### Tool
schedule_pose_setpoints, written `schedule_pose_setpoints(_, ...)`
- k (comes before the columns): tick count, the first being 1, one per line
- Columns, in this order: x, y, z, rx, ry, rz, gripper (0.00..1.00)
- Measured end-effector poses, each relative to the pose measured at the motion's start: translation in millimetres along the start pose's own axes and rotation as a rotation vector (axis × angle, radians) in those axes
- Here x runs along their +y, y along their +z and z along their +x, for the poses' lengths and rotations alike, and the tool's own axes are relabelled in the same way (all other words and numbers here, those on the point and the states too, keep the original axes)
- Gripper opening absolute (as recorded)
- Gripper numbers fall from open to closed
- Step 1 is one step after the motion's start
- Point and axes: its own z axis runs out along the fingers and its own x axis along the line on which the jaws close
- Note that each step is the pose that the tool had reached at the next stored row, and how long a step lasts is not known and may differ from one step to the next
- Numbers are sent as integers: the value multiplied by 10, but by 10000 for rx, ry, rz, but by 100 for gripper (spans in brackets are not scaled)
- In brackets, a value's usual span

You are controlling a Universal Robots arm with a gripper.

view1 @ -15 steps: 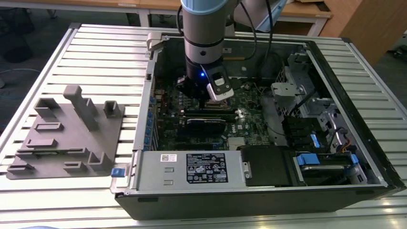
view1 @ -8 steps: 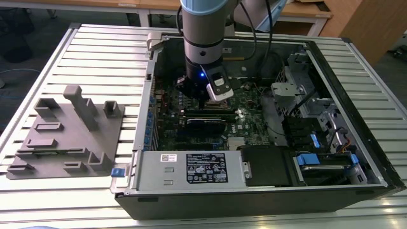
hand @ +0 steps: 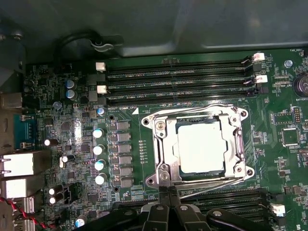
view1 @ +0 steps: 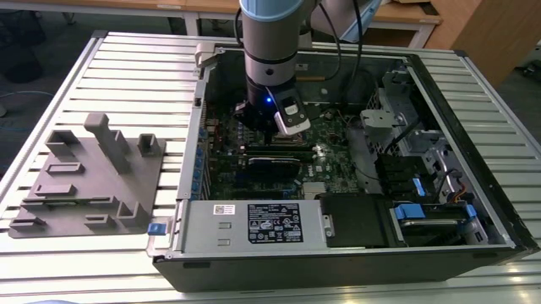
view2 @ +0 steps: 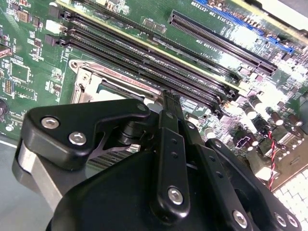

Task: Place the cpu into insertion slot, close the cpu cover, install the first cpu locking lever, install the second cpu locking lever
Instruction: 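Install the second cpu locking lever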

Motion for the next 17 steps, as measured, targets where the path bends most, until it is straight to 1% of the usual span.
schedule_pose_setpoints(4,-1,0,0,0,-1,0,11)
schedule_pose_setpoints(5,-3,0,0,7,1,-50,11)
schedule_pose_setpoints(6,-4,1,0,14,5,-139,11)
schedule_pose_setpoints(7,-7,2,-1,20,10,-199,11)
schedule_pose_setpoints(8,-10,3,-1,23,12,-229,11)
schedule_pose_setpoints(10,-16,8,0,22,14,-241,11)
schedule_pose_setpoints(17,-36,21,3,24,14,-250,11)
